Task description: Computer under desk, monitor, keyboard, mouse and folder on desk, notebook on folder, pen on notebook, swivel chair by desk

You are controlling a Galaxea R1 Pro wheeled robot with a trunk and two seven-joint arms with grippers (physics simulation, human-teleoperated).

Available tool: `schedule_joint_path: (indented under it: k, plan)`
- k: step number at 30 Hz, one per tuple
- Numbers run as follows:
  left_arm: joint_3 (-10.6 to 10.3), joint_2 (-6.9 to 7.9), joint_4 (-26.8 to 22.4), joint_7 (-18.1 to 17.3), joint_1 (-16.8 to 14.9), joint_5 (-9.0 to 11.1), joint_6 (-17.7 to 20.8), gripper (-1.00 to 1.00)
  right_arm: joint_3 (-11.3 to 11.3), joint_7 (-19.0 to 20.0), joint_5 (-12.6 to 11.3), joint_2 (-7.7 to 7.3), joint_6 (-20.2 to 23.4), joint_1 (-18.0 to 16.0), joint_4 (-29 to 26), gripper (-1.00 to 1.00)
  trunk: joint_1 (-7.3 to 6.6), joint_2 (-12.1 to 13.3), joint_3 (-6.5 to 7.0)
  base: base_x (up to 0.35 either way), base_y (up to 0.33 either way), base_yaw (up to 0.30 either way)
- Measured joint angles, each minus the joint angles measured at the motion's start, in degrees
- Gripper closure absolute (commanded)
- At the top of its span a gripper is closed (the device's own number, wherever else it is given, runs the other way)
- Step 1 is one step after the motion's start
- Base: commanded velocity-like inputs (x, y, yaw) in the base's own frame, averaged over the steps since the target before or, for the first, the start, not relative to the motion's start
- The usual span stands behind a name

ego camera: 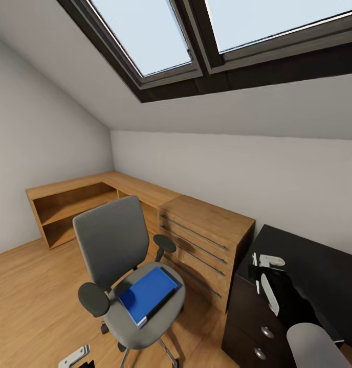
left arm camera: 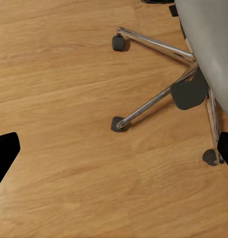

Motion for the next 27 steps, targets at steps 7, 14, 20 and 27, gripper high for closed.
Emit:
schedule_joint_path:
  k: [7, 14, 20, 27]
  plan:
    - [0.0, 0.00, 0.0, -0.1, 0.0, 0.0, 0.0, -1.00, 0.0, 0.0, 0.0, -0.06, -1.1, -0.1, 2.1, 1.00, 1.54, -2.8, -1.26, 0.000, 0.000, 0.000]
    - [0.0, 0.00, 0.0, -0.1, 0.0, -0.1, 0.0, -1.00, 0.0, -0.1, 0.1, -0.16, -3.4, -0.3, 4.8, 1.00, 3.08, -5.6, -2.52, 0.000, 0.000, 0.000]
    - [-0.1, 0.00, 0.1, -0.1, 0.0, -0.1, 0.0, -1.00, 0.0, -0.1, 0.1, -0.16, -3.5, -0.4, 5.0, 1.00, 4.39, -8.0, -3.59, 0.000, 0.000, 0.000]
    - [-0.1, 0.00, 0.1, -0.1, 0.0, -0.1, 0.0, -1.00, 0.0, -0.1, 0.1, -0.16, -3.9, -0.4, 5.2, 1.00, 5.93, -10.8, -4.85, 0.000, 0.000, 0.000]
